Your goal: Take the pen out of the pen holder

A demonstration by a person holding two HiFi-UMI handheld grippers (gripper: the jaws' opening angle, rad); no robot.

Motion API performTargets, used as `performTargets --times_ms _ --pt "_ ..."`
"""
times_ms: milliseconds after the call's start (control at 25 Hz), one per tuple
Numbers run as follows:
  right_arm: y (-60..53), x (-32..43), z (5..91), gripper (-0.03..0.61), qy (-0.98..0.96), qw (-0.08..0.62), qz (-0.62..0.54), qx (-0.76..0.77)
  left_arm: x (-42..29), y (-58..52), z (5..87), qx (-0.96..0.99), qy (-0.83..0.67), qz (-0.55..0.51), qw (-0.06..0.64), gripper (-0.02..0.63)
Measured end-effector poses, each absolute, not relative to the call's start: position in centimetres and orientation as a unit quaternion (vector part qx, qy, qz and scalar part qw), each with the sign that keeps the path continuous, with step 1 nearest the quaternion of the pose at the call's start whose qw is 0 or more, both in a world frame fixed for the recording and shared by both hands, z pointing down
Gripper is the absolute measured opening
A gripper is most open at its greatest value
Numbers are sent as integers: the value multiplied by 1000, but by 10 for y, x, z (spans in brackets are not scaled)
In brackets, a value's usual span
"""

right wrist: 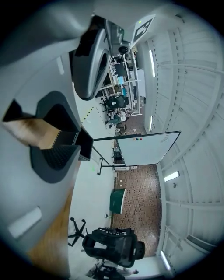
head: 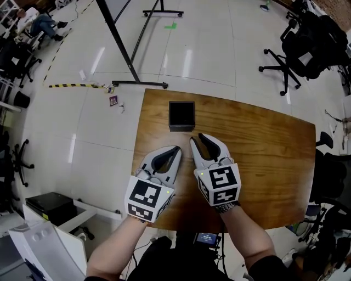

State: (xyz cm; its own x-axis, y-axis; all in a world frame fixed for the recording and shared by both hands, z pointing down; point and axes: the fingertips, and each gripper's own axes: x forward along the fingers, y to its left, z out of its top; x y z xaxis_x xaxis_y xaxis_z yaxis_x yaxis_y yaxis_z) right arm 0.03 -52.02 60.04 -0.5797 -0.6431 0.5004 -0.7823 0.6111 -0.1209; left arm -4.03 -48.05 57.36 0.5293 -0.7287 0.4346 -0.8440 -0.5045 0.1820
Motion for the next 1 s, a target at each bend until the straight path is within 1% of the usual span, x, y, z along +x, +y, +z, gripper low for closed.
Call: performTargets --times_ms 360,800,920,1000 --pt "-551 -3 620 106 -868 223 170 409 -42 -503 585 849 -464 154 202 5" --pt "-565 -12 641 106 -864 249 172 402 -46 -512 594 845 -468 154 210 5" --pt "-568 -12 644 90 -862 255 168 404 -48 -513 594 844 -470 153 210 5" --pt "-569 -12 644 55 -861 258 165 407 -50 -513 593 843 -472 153 210 5"
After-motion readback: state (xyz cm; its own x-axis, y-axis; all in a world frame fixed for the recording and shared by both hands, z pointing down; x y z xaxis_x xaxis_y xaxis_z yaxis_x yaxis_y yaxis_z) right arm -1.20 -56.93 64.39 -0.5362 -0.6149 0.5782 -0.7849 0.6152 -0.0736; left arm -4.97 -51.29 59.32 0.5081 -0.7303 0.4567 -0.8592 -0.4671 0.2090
